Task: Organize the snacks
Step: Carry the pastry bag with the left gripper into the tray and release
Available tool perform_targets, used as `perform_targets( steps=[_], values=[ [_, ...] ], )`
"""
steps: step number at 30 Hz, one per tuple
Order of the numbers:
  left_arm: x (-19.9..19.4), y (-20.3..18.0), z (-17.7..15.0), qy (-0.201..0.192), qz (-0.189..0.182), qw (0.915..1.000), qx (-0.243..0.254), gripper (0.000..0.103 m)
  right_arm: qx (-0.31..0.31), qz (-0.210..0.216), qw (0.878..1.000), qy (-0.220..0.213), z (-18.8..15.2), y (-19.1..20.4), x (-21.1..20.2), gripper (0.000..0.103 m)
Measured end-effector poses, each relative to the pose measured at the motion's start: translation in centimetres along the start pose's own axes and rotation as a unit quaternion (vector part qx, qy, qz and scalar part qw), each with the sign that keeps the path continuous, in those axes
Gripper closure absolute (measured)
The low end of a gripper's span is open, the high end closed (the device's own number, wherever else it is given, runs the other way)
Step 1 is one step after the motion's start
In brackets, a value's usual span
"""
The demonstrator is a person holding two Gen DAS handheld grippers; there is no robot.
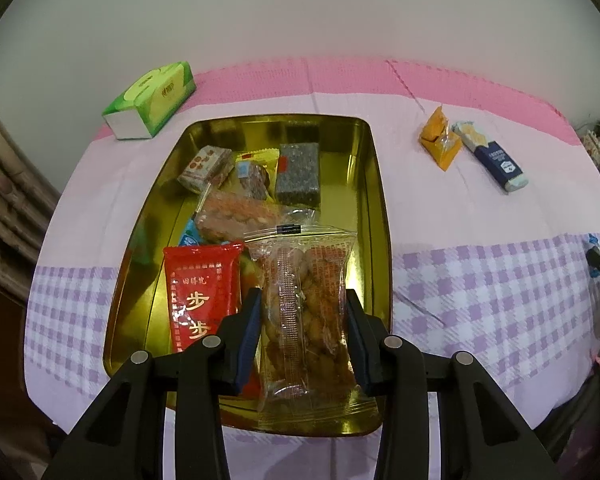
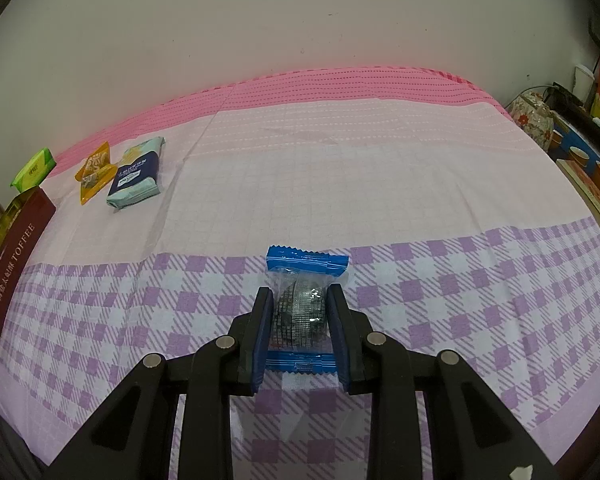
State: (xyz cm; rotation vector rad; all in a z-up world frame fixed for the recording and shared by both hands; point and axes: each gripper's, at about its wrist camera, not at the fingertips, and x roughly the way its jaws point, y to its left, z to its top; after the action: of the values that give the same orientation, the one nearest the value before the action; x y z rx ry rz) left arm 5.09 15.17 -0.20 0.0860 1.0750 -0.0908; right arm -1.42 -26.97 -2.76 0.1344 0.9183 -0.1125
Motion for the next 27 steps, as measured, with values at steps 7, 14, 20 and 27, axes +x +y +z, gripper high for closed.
perform_targets(
  steps=[7,14,20,27],
  values=[
    [0.64,0.01,-0.06,0.009,0.003,1.0000,0.003,0.063,-0.001,-0.001,1.000,0.000,0.03,-0.02,-0.01,0.076],
    [0.93,-0.26,-0.21,0.014,0.008,0.9998,0.011,0.062,-0.001,-0.001,1.000,0.000,0.03,-0.02,-0.01,0.076],
    [0.93,-0.27,-0.20,0.013,0.012,0.9998,0.009,0.062,-0.001,-0.001,1.000,0.000,0.02,0.01,0.01,0.076],
    [0.77,-0.21,-0.14,0.017,0.016,0.9997,0.008,0.062,-0.002,-0.003,1.000,0.001,0.03,0.07,0.03,0.076]
  ],
)
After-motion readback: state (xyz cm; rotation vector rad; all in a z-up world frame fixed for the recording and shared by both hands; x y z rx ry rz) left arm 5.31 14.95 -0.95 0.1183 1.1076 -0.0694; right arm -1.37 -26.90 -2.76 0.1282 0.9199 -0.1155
